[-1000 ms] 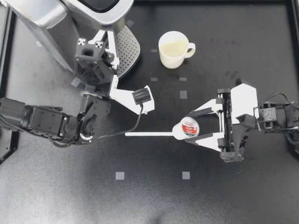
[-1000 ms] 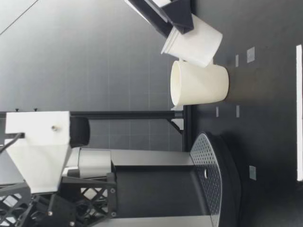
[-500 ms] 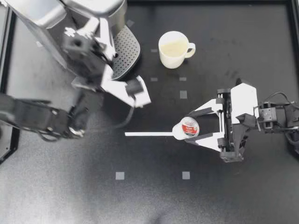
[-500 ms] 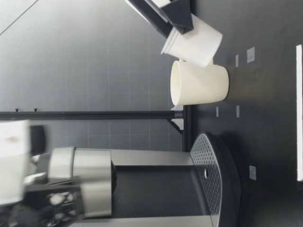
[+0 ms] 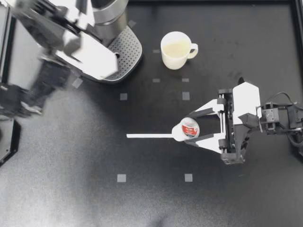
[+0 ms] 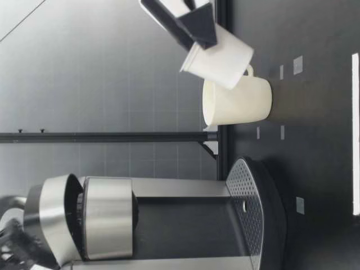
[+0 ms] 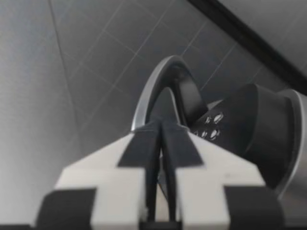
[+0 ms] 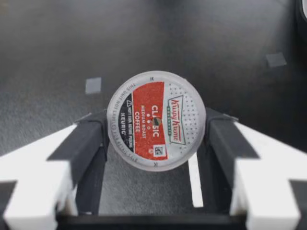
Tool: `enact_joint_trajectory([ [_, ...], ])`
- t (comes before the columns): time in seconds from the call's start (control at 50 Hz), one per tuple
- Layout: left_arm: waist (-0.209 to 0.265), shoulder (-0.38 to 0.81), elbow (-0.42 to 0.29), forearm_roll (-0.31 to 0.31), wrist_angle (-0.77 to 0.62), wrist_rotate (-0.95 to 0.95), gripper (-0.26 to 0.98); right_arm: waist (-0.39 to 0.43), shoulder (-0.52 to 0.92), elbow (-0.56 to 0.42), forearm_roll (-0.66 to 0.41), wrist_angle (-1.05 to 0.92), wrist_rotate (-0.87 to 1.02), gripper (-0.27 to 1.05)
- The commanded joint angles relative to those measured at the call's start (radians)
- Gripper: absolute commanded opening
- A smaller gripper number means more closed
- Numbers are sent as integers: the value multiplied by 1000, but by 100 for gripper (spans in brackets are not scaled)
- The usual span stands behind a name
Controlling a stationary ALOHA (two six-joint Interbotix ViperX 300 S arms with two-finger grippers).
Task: Place the coffee capsule inside the capsule container, then place the cup onto the center of the cup tray.
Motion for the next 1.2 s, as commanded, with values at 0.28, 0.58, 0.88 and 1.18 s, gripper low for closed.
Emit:
enact_joint_trajectory([
  [0.28, 147, -199, 86, -20, -247, -255, 10, -6, -43, -44, -2, -6, 40, 51],
  [0.58, 264, -330, 169, -15, -360, -417, 10, -6, -46, -67, 0, -11, 48, 51],
  [0.88, 347, -371, 193, -8, -443, -483, 10, -6, -52, -97, -2, -29, 46, 51],
  [1.18, 345, -500, 229, 12, -640, -594, 10, -153, -98, -209, -3, -43, -29, 52],
])
